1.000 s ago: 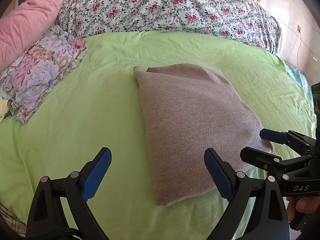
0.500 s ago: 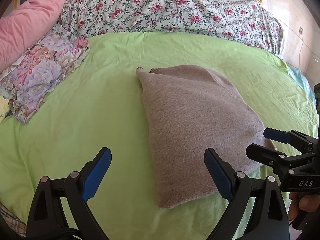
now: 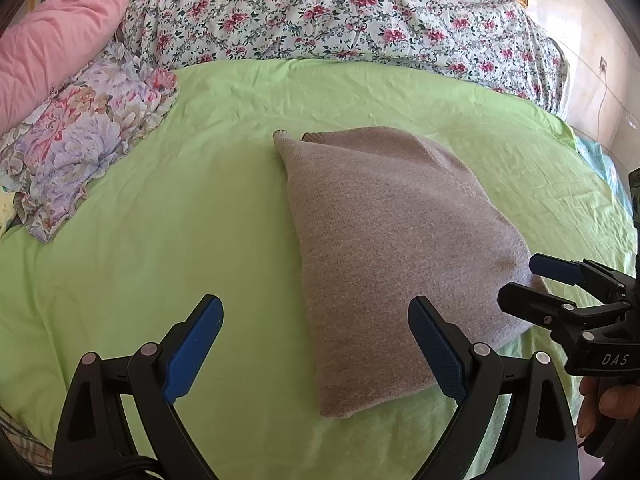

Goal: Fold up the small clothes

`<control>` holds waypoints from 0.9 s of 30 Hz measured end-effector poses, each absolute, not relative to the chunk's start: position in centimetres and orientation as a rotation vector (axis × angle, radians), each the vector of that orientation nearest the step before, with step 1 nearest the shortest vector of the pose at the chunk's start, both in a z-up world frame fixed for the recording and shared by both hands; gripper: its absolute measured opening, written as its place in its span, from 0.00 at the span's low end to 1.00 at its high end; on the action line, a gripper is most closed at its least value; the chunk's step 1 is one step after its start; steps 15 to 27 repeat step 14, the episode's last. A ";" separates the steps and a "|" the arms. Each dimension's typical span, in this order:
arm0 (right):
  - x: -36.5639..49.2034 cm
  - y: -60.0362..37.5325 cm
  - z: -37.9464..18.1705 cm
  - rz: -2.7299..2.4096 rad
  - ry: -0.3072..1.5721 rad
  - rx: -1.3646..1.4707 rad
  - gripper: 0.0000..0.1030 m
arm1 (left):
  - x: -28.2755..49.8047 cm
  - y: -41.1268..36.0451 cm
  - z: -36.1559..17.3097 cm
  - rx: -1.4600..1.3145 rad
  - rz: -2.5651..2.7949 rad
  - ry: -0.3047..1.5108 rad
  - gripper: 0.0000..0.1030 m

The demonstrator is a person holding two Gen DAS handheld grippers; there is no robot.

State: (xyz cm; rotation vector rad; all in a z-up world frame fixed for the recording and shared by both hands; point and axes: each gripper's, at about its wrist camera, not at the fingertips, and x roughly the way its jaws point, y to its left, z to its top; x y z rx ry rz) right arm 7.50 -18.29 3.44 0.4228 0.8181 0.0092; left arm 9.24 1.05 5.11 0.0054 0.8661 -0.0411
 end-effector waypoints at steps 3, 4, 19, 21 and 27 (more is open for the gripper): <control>7.6 -18.5 3.4 0.006 0.815 0.421 0.86 | 9.2 1.3 5.1 0.002 -0.034 0.867 0.92; 7.6 -18.6 3.4 0.003 0.814 0.425 0.86 | 9.2 1.3 5.2 -0.002 -0.034 0.868 0.92; 7.0 -18.5 3.4 0.011 0.806 0.433 0.86 | 8.4 1.0 5.2 -0.007 -0.025 0.878 0.92; 7.0 -18.5 3.4 0.011 0.806 0.433 0.86 | 8.4 1.0 5.2 -0.007 -0.025 0.878 0.92; 7.0 -18.5 3.4 0.011 0.806 0.433 0.86 | 8.4 1.0 5.2 -0.007 -0.025 0.878 0.92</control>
